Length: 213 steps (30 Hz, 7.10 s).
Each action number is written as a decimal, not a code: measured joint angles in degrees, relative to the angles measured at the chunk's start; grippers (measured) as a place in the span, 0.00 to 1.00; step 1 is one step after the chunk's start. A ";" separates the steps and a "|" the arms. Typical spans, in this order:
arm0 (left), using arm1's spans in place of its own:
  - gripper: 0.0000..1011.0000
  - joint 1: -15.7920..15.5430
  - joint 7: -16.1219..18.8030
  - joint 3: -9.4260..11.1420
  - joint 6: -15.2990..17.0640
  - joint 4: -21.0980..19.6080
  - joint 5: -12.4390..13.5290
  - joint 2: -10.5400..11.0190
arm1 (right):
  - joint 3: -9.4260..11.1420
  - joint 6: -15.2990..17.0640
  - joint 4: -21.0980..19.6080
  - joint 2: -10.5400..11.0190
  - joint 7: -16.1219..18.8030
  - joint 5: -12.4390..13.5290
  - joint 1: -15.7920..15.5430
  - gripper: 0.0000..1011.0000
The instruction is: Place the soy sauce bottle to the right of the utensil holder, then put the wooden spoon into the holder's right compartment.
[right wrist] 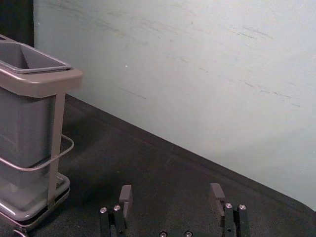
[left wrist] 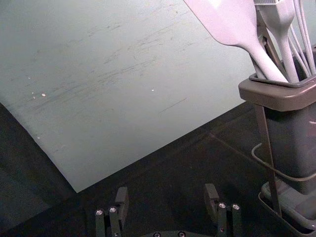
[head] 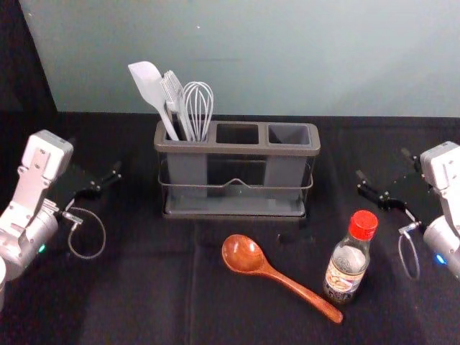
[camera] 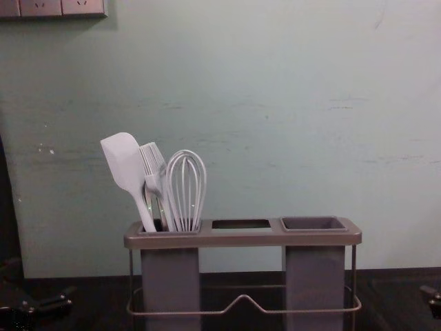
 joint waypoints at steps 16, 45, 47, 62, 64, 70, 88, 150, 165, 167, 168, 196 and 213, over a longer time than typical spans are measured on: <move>0.99 0.00 0.00 0.00 0.00 0.00 0.00 0.00 | 0.00 0.00 0.00 0.00 0.00 0.00 0.00 0.99; 0.99 0.00 0.00 0.00 0.00 0.00 0.00 0.00 | 2.53 -1.19 -2.74 1.23 -0.06 0.18 -3.17 0.99; 0.99 0.00 0.00 0.00 0.00 0.00 0.00 0.00 | 3.53 -1.37 -4.54 2.03 -0.40 0.26 -4.94 0.99; 0.99 0.00 0.00 0.00 0.00 0.00 0.00 0.00 | 12.93 -3.12 -18.27 10.33 1.67 6.15 -21.32 0.99; 0.99 0.00 0.00 0.00 0.00 0.00 0.00 0.00 | 14.23 -3.97 -19.40 11.09 2.68 7.72 -23.15 0.99; 0.99 0.00 0.00 0.00 0.00 0.00 0.00 0.00 | 20.11 -7.22 -24.07 14.83 10.56 17.33 -31.51 0.99; 0.99 0.00 0.00 0.00 0.00 0.00 0.00 0.00 | 20.98 -6.86 -28.66 16.45 21.97 22.95 -35.10 0.99; 0.99 0.00 0.00 0.00 0.00 0.00 0.00 0.00 | 22.10 0.56 -29.06 4.55 25.46 16.75 -27.93 0.38; 0.99 0.00 0.00 0.00 0.00 0.00 0.00 0.00 | 17.25 3.04 -16.76 2.80 31.91 18.13 -12.48 0.38; 0.99 0.00 0.00 0.00 0.00 0.00 0.00 0.00 | 16.22 3.33 -15.48 2.32 31.89 17.39 -10.60 0.38; 0.99 0.00 0.00 0.00 0.00 0.00 0.00 0.00 | 15.90 3.46 -15.08 2.14 31.87 17.13 -10.02 0.38; 0.99 0.00 0.00 0.00 0.00 0.00 0.00 0.00 | 10.13 4.48 -2.49 -6.73 28.28 11.87 3.18 0.38; 0.99 0.00 0.00 0.00 0.00 0.00 0.00 0.00 | 9.74 3.90 0.78 -8.96 28.18 11.17 5.07 0.38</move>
